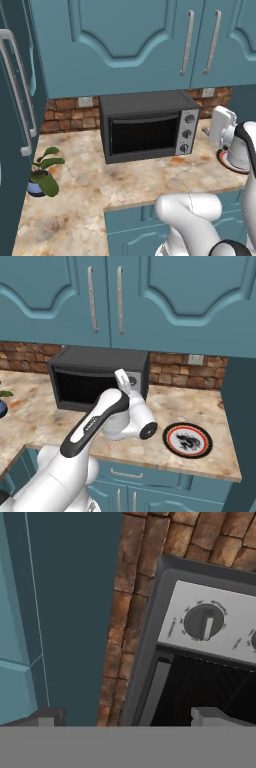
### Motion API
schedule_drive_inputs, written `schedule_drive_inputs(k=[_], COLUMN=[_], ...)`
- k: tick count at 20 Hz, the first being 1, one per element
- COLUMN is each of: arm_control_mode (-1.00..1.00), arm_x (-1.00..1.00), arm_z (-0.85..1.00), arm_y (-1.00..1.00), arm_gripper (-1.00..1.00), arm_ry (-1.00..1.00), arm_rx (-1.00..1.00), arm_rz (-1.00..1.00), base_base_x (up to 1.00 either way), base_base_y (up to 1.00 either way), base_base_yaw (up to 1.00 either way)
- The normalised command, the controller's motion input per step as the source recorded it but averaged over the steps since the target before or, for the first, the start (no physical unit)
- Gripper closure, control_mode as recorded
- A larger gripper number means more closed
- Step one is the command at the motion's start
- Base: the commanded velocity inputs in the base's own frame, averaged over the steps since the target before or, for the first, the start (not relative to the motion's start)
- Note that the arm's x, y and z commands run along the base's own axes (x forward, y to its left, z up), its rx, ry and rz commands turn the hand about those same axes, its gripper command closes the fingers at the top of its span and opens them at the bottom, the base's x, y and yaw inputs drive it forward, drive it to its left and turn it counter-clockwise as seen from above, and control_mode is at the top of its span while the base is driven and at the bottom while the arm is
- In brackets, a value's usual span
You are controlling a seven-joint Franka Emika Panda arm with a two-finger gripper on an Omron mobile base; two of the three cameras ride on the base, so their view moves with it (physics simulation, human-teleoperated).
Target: Pull the toaster oven rack outwards. Pick up the baguette from the plate and place it on the toaster oven rack. Close the toaster oven door fully and set the temperature to the lowest setting.
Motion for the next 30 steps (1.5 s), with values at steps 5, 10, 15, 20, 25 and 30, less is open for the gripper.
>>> schedule_drive_inputs(k=[5, 10, 15, 20, 25, 30], arm_control_mode=[-1.0, -1.0, -1.0, -1.0, -1.0, -1.0], arm_x=[0.29, 0.18, 0.18, 0.2, 0.2, 0.17], arm_z=[-0.16, -0.28, -0.11, 0.0, -0.07, -0.08], arm_y=[-0.11, 0.0, 0.0, 0.0, 0.0, 0.0], arm_gripper=[-1.0, -1.0, -1.0, -1.0, -1.0, -1.0], arm_ry=[0.0, 0.0, 0.0, 0.0, 0.0, 0.0], arm_rx=[0.0, 0.0, 0.0, 0.0, 0.0, 0.0], arm_rz=[-0.03, -0.02, -0.01, -0.02, -0.03, -0.03], base_base_x=[0.0, 0.0, 0.0, 0.0, 0.0, 0.0], base_base_y=[0.0, 0.0, 0.0, 0.0, 0.0, 0.0], base_base_yaw=[0.0, 0.0, 0.0, 0.0, 0.0, 0.0])
